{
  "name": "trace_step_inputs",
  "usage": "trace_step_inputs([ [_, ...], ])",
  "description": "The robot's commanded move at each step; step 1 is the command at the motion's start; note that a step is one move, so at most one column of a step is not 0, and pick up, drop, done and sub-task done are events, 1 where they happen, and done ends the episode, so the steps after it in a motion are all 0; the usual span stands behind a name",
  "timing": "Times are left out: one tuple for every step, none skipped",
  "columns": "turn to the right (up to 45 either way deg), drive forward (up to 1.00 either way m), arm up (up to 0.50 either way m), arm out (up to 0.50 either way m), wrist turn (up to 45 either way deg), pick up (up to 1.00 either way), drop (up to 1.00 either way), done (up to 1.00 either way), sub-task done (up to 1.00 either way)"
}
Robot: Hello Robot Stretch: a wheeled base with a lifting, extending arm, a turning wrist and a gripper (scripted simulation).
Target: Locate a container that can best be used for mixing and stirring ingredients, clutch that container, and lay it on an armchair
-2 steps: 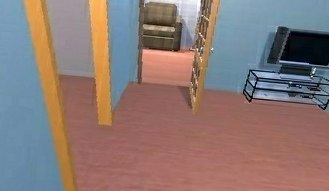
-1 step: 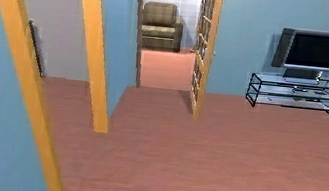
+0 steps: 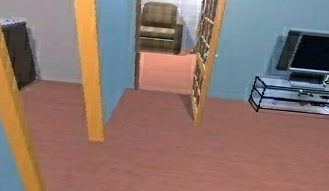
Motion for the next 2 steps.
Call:
trace_step_inputs([
  [-45.0, 0.0, 0.0, 0.0, 0.0, 0.0, 0.0, 0.0, 0.0],
  [-45.0, 0.0, 0.0, 0.0, 0.0, 0.0, 0.0, 0.0, 0.0],
])
